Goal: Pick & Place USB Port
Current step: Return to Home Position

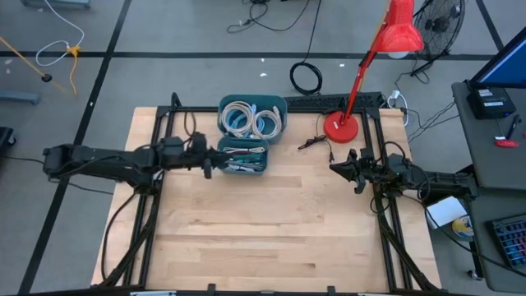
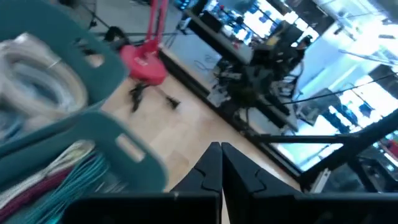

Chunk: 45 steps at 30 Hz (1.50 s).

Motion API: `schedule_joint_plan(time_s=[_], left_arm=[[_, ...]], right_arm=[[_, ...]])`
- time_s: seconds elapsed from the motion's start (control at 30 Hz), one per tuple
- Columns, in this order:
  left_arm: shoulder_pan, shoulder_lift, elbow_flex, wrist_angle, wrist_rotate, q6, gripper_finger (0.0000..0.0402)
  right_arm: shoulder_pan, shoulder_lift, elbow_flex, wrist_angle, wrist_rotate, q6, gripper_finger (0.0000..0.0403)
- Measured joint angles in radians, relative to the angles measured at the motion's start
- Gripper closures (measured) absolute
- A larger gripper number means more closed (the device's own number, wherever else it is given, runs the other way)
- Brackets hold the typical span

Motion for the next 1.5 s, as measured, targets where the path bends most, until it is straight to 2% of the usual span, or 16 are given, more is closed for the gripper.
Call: schedule_joint_plan(time_s=[0.1, 0.2, 0.4, 0.57, 0.7, 1.03, 1.13, 1.27, 1.4, 1.5], left_arm=[[-0.001, -0.070, -0.103, 0.019, -0.031, -0.009, 0.0401], [-0.013, -0.131, -0.156, -0.009, -0.085, -0.007, 0.0401], [-0.037, -0.224, -0.167, -0.206, -0.160, 0.108, 0.0401], [-0.039, -0.314, -0.167, -0.404, -0.153, 0.135, 0.0401], [-0.042, -0.407, -0.167, -0.450, -0.139, 0.172, 0.0401], [-0.057, -0.635, -0.201, -0.360, -0.105, 0.277, 0.0401], [-0.076, -0.690, -0.281, -0.295, -0.106, 0.250, 0.0401], [-0.112, -0.744, -0.421, -0.111, -0.119, 0.192, 0.0401], [-0.147, -0.755, -0.423, -0.137, -0.185, 0.223, 0.0401], [-0.162, -0.753, -0.424, -0.175, -0.186, 0.278, 0.0399]], right_arm=[[0.000, 0.000, 0.000, -0.001, 0.000, 0.000, 0.0403], [0.000, 0.000, 0.000, 0.000, 0.000, 0.000, 0.0403], [0.000, 0.000, 0.000, 0.000, 0.000, 0.000, 0.0403], [0.000, 0.000, 0.000, 0.000, 0.000, 0.000, 0.0403], [0.000, 0.000, 0.000, 0.000, -0.001, 0.000, 0.0403], [0.000, 0.000, 0.000, 0.000, -0.001, 0.000, 0.0403], [0.000, 0.000, 0.000, 0.000, -0.001, 0.000, 0.0403], [0.000, 0.000, 0.000, 0.000, -0.001, 0.000, 0.0403], [0.000, 0.000, 0.000, 0.000, -0.001, 0.000, 0.0403], [0.000, 0.000, 0.000, 0.000, -0.001, 0.000, 0.0403]])
